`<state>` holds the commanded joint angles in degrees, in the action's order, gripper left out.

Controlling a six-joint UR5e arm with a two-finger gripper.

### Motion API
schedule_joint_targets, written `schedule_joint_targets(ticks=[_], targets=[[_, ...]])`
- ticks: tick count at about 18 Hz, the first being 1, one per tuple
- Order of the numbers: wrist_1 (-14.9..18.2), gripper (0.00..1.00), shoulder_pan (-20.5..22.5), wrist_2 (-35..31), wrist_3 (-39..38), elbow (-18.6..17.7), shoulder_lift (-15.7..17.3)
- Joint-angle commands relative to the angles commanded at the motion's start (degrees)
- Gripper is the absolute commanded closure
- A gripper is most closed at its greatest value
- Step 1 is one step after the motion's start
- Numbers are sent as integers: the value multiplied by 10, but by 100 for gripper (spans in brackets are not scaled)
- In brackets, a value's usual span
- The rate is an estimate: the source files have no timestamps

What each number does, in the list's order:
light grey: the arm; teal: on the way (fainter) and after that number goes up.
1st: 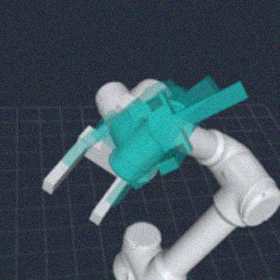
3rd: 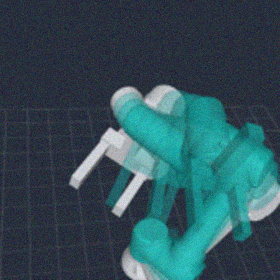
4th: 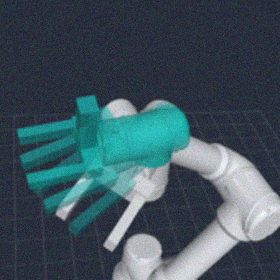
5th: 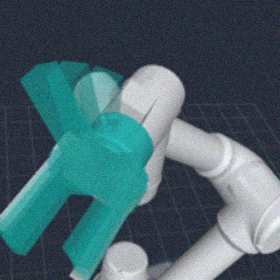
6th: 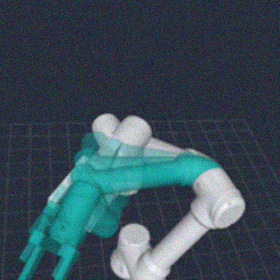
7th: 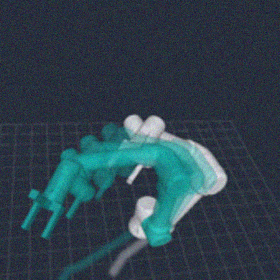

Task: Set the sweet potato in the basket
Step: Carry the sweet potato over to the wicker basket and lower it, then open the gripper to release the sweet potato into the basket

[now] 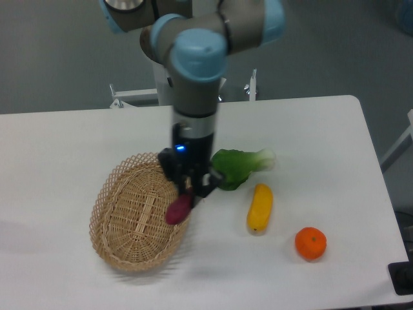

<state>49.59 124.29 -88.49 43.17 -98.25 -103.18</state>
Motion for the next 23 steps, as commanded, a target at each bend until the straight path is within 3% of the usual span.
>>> schedule_joint_targets(ticks=[3,11,18,23], targets=[[-41,74,-22,-11,-19,-28,-19],[-48,75,-34,-53,94,-53,-66],[-48,73,-55,-67,97,-84,-76],[-49,72,-58,-69,92,-85,-84]])
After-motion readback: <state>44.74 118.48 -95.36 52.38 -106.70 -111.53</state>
